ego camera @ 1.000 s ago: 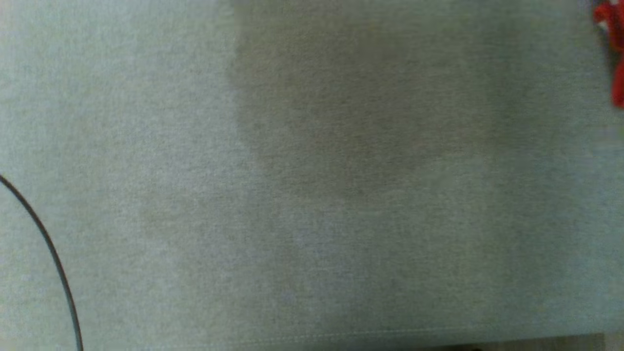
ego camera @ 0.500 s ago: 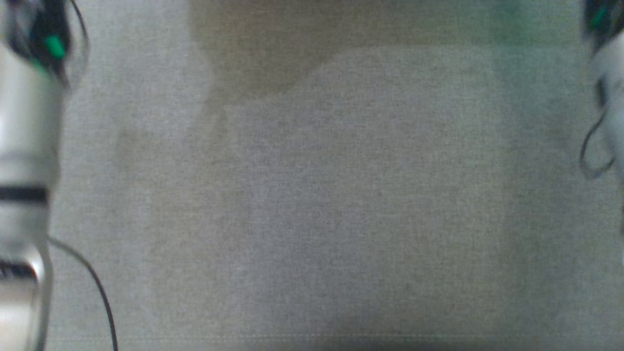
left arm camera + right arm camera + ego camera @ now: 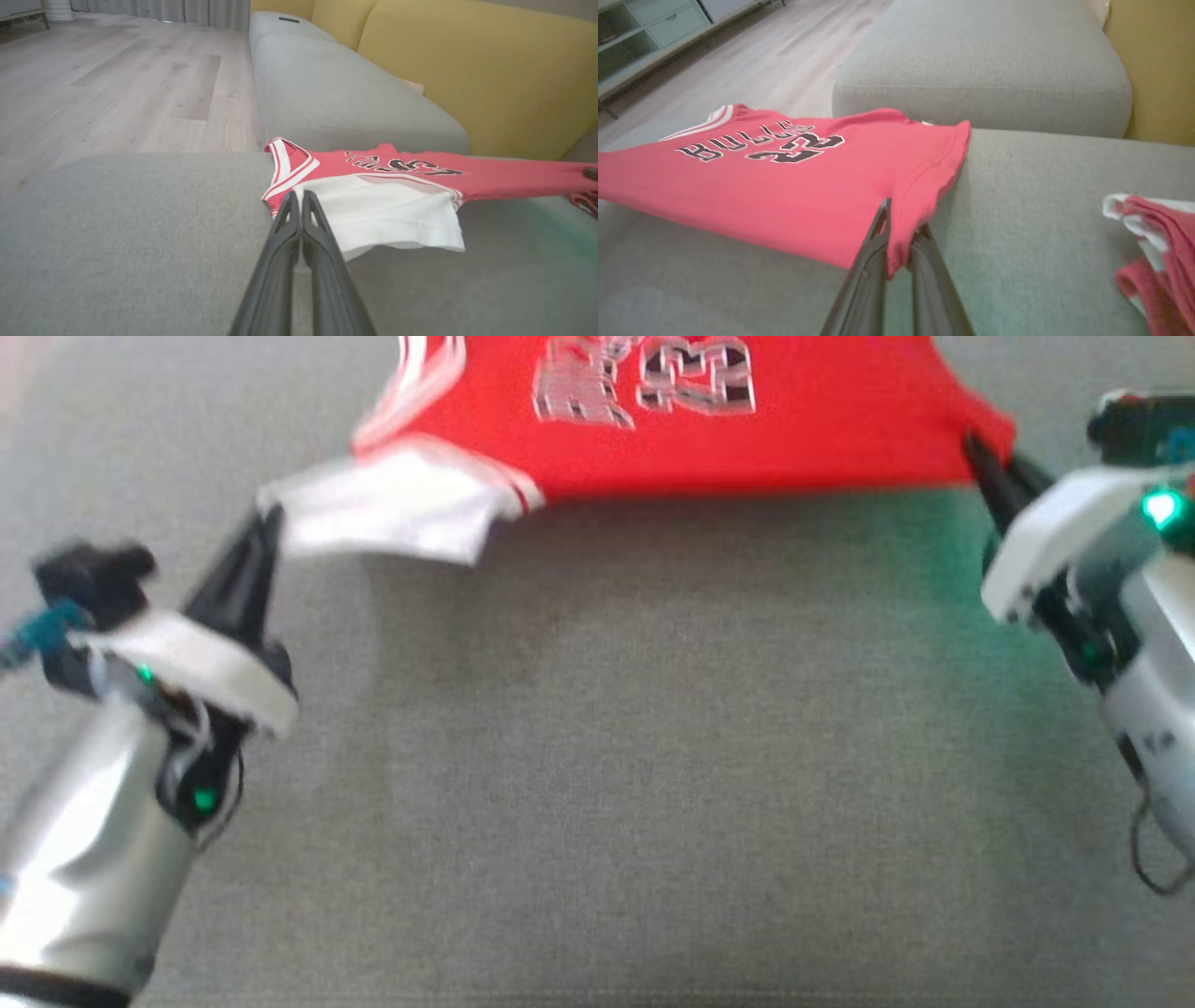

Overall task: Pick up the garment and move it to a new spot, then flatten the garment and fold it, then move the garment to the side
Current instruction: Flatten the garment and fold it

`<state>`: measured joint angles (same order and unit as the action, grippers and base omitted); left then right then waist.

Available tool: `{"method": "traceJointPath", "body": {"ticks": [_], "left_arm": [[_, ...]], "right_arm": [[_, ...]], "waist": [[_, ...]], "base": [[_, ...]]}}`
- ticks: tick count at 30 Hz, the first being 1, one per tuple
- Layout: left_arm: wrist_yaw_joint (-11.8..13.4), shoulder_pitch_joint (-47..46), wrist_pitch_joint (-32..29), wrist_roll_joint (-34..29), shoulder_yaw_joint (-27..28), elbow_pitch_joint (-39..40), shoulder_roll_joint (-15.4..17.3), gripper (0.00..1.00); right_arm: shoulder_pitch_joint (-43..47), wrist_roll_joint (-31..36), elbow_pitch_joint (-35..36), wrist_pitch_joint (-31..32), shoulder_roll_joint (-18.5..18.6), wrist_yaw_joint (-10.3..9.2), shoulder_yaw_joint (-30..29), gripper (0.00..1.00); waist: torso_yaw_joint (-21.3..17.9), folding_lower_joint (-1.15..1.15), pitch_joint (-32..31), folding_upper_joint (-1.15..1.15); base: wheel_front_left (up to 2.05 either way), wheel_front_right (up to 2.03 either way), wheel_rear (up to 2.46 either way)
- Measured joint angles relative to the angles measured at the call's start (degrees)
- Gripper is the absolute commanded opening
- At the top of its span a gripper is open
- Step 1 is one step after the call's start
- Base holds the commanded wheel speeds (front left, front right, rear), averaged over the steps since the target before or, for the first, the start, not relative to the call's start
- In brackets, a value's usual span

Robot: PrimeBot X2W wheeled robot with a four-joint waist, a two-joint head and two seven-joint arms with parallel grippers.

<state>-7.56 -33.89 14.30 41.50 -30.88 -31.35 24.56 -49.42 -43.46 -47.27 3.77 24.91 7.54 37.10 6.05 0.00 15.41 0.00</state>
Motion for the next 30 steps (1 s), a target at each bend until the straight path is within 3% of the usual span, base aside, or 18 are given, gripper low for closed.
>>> {"method": "traceJointPath", "body": {"ticks": [10,20,30], "left_arm": [[0.0,7.5,0.0,-0.1,-7.6,5.4,4.9,0.0],[0.1,15.7,0.0,0.0,-8.9,9.9,8.1,0.0],[3.1,23.4,-0.5,0.6,-9.2,19.0,11.4,0.0]], "right_arm": [[7.7,-5.7,4.8,5.1,5.6,0.0,4.4,0.0],[15.8,-11.0,12.1,11.9,9.7,0.0,9.0,0.0],[22.6,-13.9,18.2,15.5,13.0,0.0,9.3,0.0]], "waist": [[-0.1,0.0,-6.0,0.0],[-0.7,0.0,-11.7,0.0],[-0.3,0.0,-15.2,0.0]], "base": [[0.0,0.0,0.0],[0.0,0.0,0.0],[0.0,0.0,0.0]]}}
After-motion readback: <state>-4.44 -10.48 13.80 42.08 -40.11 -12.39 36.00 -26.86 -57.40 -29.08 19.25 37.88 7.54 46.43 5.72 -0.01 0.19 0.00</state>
